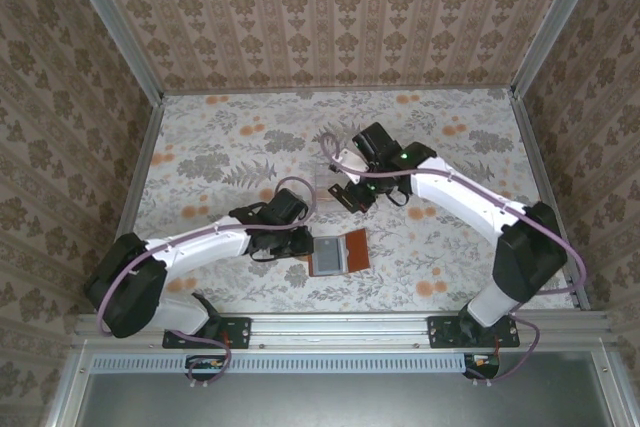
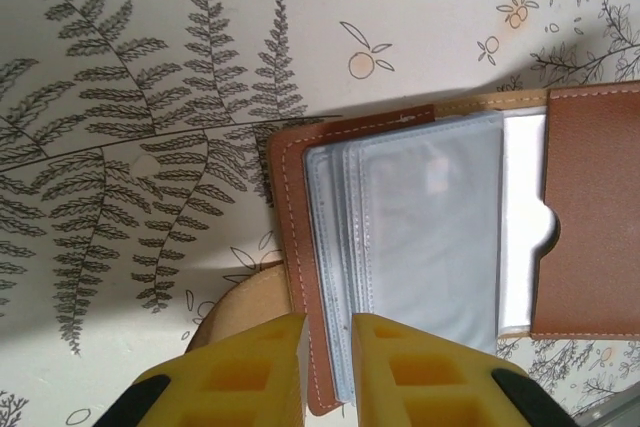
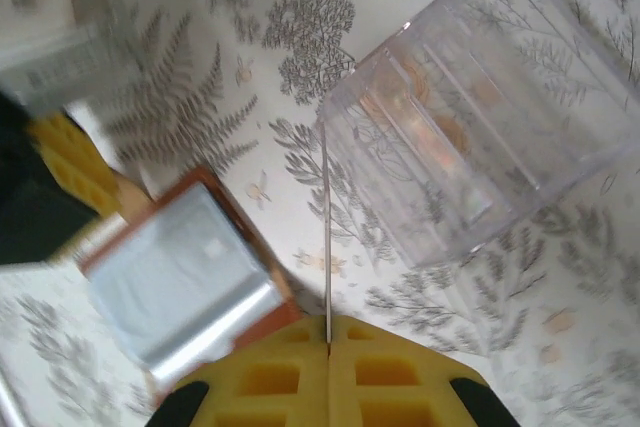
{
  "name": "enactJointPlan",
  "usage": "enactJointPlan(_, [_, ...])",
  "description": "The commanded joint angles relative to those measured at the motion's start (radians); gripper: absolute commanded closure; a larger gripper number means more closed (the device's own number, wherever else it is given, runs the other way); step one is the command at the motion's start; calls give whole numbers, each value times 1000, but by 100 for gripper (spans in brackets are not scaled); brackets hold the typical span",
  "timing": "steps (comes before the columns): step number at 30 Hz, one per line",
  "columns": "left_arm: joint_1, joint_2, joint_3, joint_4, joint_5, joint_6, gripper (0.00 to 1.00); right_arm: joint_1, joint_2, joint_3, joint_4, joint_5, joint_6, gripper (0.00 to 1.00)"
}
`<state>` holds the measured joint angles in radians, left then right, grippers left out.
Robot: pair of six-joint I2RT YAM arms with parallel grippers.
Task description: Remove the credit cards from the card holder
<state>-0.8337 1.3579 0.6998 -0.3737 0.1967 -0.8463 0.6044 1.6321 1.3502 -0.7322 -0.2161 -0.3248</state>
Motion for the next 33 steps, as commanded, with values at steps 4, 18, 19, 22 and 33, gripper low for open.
enactJointPlan(4, [41, -34, -38, 33, 0, -37, 81, -20, 166, 220, -208, 56, -452, 100])
enactJointPlan(18, [84, -141, -88, 24, -14, -79, 80, -35, 507, 647, -486, 44, -640, 100])
enactJointPlan(19, [87, -144, -89, 23, -15, -79, 80, -36, 522, 666, -497, 43, -641, 100])
enactJointPlan(22, [98, -146, -94, 20, -12, -78, 80, -37, 574, 728, -532, 30, -650, 100])
enactJointPlan(33, [112, -150, -97, 6, -10, -79, 79, -50, 670, 776, -580, -5, -644, 100])
